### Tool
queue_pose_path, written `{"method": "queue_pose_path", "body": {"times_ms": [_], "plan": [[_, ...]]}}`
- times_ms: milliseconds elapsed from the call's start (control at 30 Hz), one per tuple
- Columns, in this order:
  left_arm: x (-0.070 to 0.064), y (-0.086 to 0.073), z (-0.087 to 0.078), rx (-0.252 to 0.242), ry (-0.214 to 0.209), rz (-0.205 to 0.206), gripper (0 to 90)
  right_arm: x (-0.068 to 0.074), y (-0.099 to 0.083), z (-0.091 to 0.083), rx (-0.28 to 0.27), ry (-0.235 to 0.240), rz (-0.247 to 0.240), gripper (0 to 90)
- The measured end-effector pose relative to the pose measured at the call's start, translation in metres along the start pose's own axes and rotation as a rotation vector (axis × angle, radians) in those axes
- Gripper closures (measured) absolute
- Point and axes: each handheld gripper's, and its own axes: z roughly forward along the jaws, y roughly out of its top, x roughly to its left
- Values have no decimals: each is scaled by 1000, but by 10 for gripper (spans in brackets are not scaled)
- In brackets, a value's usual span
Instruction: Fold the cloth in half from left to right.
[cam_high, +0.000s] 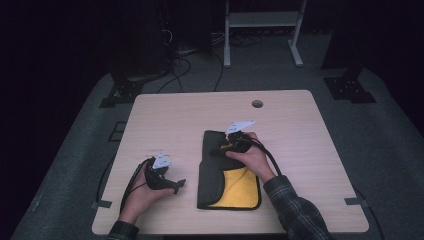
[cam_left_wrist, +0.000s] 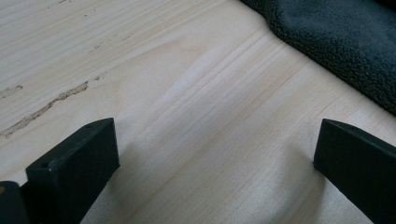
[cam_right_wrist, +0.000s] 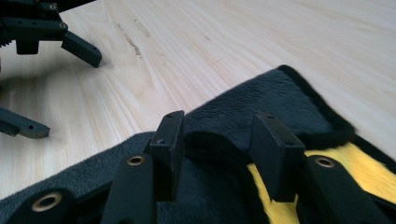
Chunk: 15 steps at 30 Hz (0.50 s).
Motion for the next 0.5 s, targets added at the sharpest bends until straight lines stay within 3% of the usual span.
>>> {"method": "queue_pose_path", "body": {"times_ms": [267,500], "plan": [[0,0,0,0,0,-1,0,10,-4,27,62,23,-19,595],[0,0,0,0,0,-1,0,10,-6,39,102,-4,-34,751]]}}
